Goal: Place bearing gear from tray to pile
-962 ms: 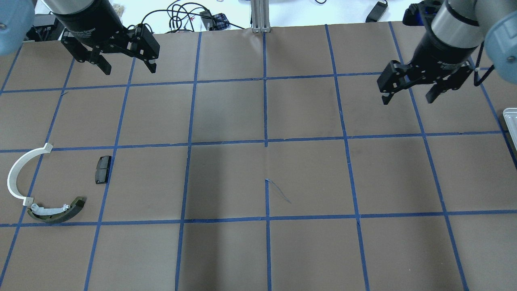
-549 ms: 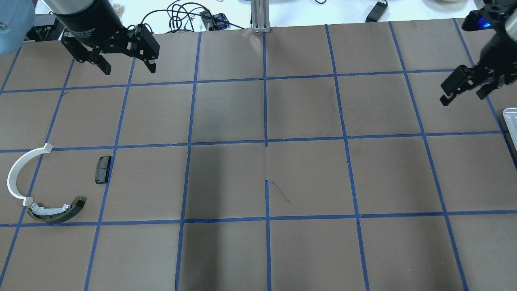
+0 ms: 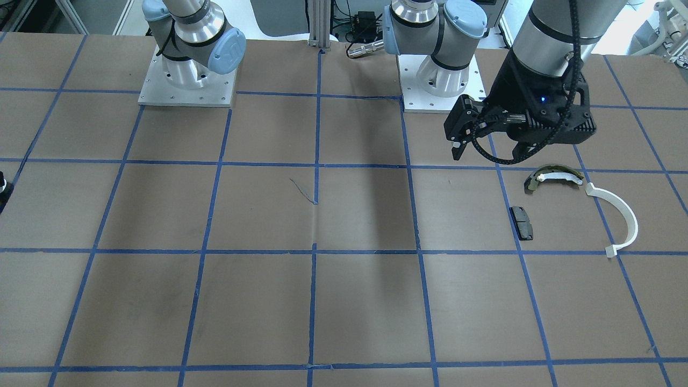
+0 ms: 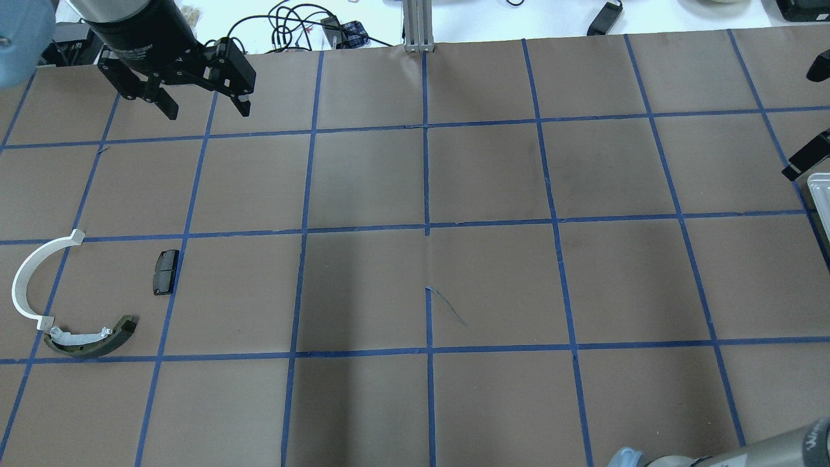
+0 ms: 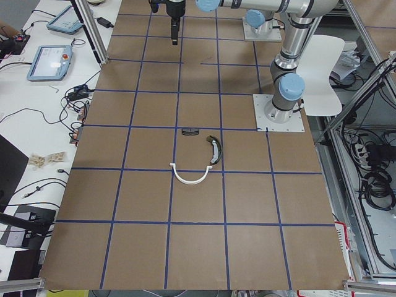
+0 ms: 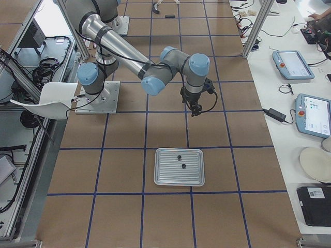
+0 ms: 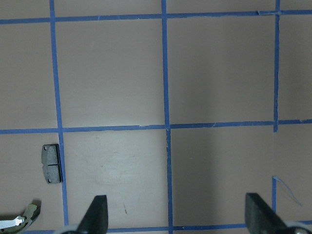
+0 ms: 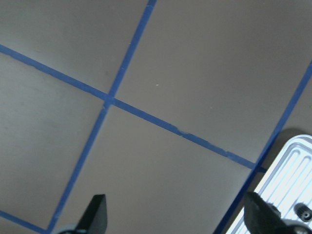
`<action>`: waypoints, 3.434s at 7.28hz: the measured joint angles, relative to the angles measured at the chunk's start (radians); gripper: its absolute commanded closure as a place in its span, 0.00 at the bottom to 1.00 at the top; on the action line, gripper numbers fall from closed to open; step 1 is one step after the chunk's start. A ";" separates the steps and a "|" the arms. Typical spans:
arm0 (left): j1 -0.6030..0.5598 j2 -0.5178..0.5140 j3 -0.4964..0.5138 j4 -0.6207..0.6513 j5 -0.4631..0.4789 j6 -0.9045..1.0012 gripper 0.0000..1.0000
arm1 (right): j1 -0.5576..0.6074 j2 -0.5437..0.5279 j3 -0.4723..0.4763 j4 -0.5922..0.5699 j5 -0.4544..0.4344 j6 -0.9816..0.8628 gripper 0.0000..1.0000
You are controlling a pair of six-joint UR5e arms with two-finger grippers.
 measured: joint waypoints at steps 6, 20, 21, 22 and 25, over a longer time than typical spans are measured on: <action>0.000 0.001 0.003 0.000 0.000 0.000 0.00 | -0.153 0.211 -0.014 -0.226 -0.012 -0.366 0.12; 0.002 0.009 -0.002 -0.004 0.002 0.001 0.00 | -0.210 0.298 -0.004 -0.238 -0.126 -0.510 1.00; 0.002 0.009 -0.002 -0.003 0.002 0.001 0.00 | -0.209 0.298 -0.004 -0.238 -0.128 -0.508 1.00; 0.002 0.009 -0.002 -0.003 0.002 0.001 0.00 | -0.209 0.297 -0.005 -0.236 -0.137 -0.506 1.00; 0.002 0.009 -0.002 -0.002 0.002 0.002 0.00 | -0.209 0.260 -0.014 -0.211 -0.174 -0.501 1.00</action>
